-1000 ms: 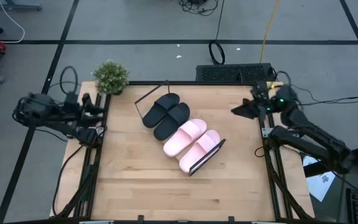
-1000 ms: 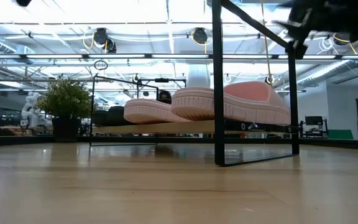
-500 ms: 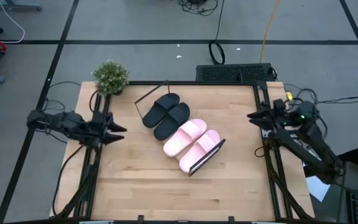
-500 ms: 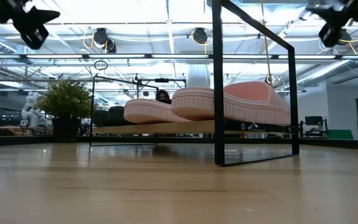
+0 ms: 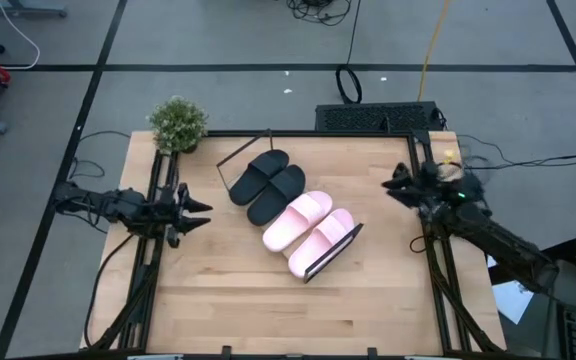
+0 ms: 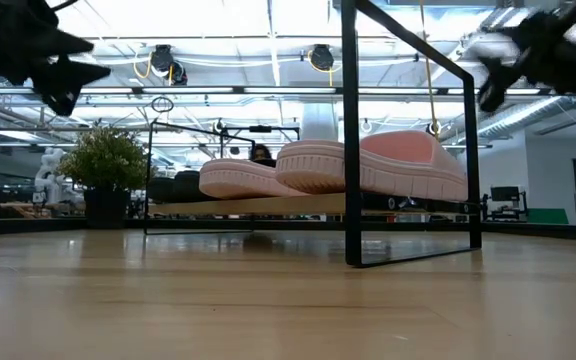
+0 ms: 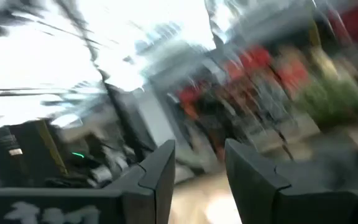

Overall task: Pick and place slides into the shelf
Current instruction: Return to Home Position

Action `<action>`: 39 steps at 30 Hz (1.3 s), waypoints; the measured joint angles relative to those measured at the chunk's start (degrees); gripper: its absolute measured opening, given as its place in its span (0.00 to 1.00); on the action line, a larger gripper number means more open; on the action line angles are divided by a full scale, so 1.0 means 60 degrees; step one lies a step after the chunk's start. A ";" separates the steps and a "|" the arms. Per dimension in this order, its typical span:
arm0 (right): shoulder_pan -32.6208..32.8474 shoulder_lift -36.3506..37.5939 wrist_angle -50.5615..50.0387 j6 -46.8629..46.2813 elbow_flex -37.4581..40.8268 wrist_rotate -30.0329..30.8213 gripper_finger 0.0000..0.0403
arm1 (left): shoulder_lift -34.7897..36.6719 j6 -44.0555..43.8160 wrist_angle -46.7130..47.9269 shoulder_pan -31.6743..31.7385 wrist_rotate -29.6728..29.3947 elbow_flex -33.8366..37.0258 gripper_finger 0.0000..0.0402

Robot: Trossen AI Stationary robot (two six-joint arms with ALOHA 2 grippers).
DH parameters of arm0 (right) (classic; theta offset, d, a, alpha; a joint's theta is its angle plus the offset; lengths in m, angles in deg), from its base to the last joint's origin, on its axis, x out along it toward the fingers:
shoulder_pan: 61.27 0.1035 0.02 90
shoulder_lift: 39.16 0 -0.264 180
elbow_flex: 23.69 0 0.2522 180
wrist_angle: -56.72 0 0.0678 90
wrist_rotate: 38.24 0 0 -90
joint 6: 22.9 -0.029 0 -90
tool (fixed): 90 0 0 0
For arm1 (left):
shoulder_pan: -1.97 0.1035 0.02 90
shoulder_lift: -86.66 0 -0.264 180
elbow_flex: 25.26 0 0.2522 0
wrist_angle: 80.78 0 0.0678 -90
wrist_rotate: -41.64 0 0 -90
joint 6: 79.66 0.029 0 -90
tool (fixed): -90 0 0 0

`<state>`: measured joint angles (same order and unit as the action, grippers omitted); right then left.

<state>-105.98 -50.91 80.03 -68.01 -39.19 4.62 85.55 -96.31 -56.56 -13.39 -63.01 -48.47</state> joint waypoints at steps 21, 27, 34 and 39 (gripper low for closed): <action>-0.0789 -0.0755 0.0050 0.0537 -0.0014 0.0133 0.32 | 0.0073 -0.0225 0.0157 0.2040 0.0738 0.0090 0.44; 0.1787 -0.0764 -0.0200 0.1470 -0.0010 0.1935 0.32 | -0.0372 -0.0403 -0.2011 0.1722 0.1221 0.1352 0.44; 0.5017 -0.0784 -0.0920 0.3139 -0.0003 0.4993 0.32 | -0.0565 0.0026 -0.2178 0.1268 0.1146 0.1344 0.44; 0.7048 -0.0787 -0.1130 0.3990 -0.0003 0.6976 0.32 | -0.0565 0.0448 -0.2037 0.0880 0.0812 0.1330 0.44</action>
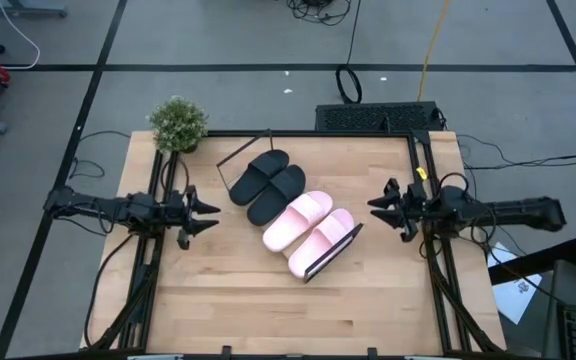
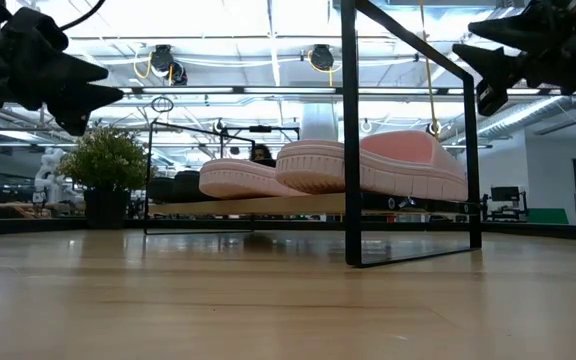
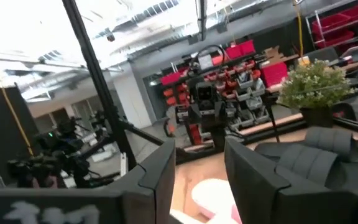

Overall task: Pick and place slides into the shelf
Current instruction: Return to Home Position

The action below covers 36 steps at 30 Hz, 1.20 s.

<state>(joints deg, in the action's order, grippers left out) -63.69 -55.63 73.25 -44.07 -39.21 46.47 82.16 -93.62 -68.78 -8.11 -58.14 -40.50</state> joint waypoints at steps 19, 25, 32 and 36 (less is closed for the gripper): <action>0.0279 0.2711 -0.3100 0.0652 -0.0525 0.1415 0.32 | 0.0507 0.1191 0.3277 -0.0102 -0.0306 -0.1836 0.44; 0.0214 0.2643 -0.4002 0.0616 -0.1014 0.1377 0.32 | 0.0704 0.1335 0.3115 -0.0102 -0.0483 -0.1667 0.44; 0.0213 0.2710 -0.3936 0.0750 -0.0856 0.1374 0.32 | 0.0709 0.1628 0.1650 -0.0102 -0.0562 -0.0753 0.44; 0.0213 0.2715 -0.4007 0.0798 -0.0875 0.1370 0.32 | 0.0718 0.1236 0.1630 -0.0102 -0.0467 -0.0510 0.44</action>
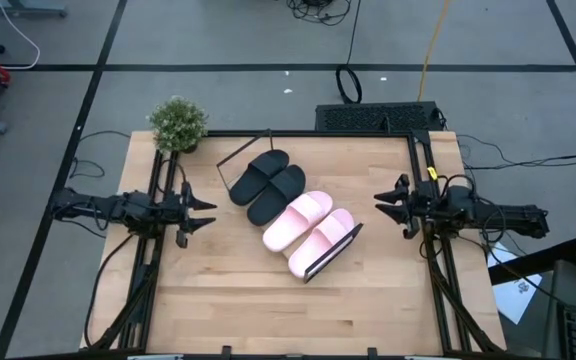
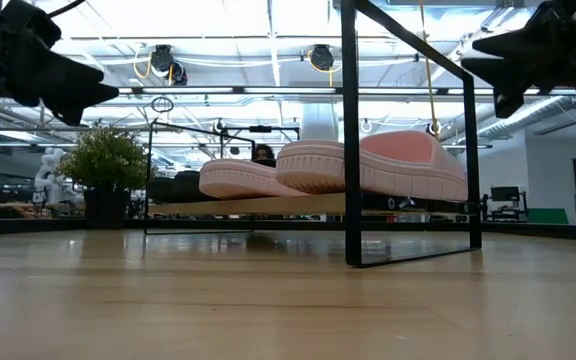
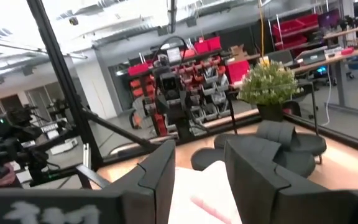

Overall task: Pick and place slides into the shelf
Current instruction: Return to Home Position

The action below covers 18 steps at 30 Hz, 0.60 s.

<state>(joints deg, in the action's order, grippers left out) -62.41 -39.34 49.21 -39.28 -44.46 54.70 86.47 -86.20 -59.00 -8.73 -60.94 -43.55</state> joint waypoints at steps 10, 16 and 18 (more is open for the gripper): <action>0.0000 -0.0019 0.0592 -0.0098 0.0825 -0.0014 0.32 | -0.0023 0.0258 -0.0413 0.0000 0.0138 0.0196 0.44; 0.0000 0.0007 0.0627 -0.0110 0.0981 -0.0029 0.32 | -0.0025 0.0085 -0.0404 0.0000 0.0341 0.0196 0.44; 0.0000 -0.0006 0.0635 -0.0179 0.0985 -0.0029 0.32 | -0.0022 0.0011 -0.0402 0.0000 0.0371 0.0200 0.44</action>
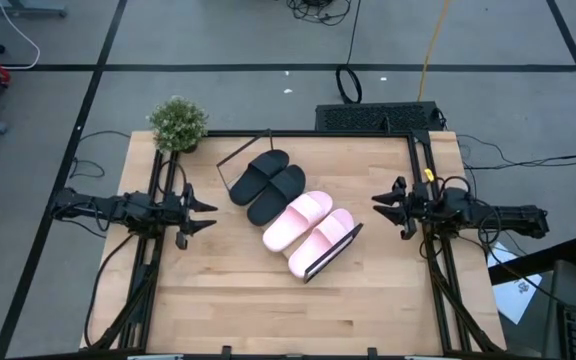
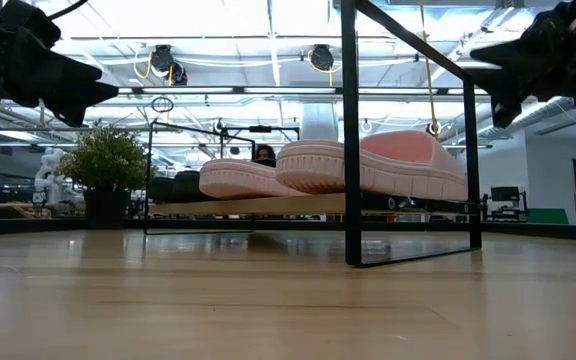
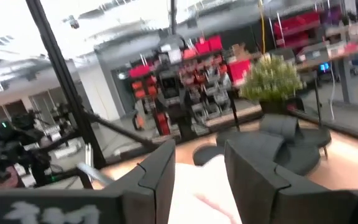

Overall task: Pick and place slides into the shelf
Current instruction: Return to Home Position

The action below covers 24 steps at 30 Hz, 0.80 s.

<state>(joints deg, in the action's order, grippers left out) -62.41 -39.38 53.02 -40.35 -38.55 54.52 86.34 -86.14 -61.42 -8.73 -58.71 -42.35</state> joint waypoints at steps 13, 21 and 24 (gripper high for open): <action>0.0000 -0.0002 -0.0072 -0.0258 0.0025 0.0022 0.32 | -0.0007 -0.1189 0.0007 0.0000 -0.0007 0.0000 0.44; 0.0000 -0.0002 -0.0073 -0.0477 0.0036 0.0025 0.32 | -0.0007 -0.1450 0.0011 0.0000 -0.0021 0.0004 0.44; 0.0000 -0.0002 -0.0076 -0.0477 0.0036 0.0025 0.32 | -0.0007 -0.1450 0.0012 0.0000 -0.0022 0.0004 0.44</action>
<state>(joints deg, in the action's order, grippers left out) -62.41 -39.39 52.57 -43.21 -38.34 54.67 86.30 -94.84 -61.34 -8.73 -58.84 -42.33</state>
